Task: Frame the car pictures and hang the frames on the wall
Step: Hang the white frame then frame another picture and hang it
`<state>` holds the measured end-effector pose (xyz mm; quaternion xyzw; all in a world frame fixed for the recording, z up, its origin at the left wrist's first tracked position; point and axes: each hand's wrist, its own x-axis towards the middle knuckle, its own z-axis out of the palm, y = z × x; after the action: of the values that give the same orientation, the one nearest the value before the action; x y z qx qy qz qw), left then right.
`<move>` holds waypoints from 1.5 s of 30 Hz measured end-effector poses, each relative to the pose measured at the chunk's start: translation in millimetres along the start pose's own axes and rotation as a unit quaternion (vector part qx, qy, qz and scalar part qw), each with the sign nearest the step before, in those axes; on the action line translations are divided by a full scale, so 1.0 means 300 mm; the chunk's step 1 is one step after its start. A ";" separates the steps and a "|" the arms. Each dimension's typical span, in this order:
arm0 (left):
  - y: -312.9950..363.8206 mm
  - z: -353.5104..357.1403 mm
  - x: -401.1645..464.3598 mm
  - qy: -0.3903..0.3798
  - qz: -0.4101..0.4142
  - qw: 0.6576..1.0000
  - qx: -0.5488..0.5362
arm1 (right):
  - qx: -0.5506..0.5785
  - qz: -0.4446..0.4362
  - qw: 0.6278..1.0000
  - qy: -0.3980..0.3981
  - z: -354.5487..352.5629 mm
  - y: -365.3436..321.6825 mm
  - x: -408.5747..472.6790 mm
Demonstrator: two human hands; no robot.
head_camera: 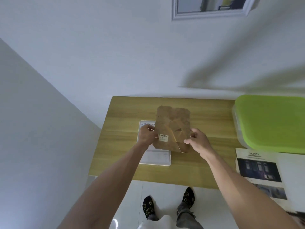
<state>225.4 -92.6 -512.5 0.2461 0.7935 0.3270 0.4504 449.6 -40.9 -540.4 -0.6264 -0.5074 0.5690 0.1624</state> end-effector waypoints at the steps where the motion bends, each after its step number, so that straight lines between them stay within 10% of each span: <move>1: -0.026 -0.040 -0.003 0.000 0.000 1.000 0.005 | -0.007 -0.005 1.000 -0.002 0.043 0.007 -0.014; 32: -0.373 -0.232 0.104 -0.004 0.070 0.994 0.088 | -0.187 -0.024 0.980 0.062 0.338 0.043 -0.138; 45: -0.387 -0.230 0.056 -0.061 0.183 0.940 0.281 | -0.265 -0.028 0.963 0.039 0.343 0.054 -0.117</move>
<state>146.0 -178.7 -581.5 0.5231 0.7652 0.1521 0.3430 372.3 -115.2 -564.8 -0.6539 -0.6508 0.3849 0.0264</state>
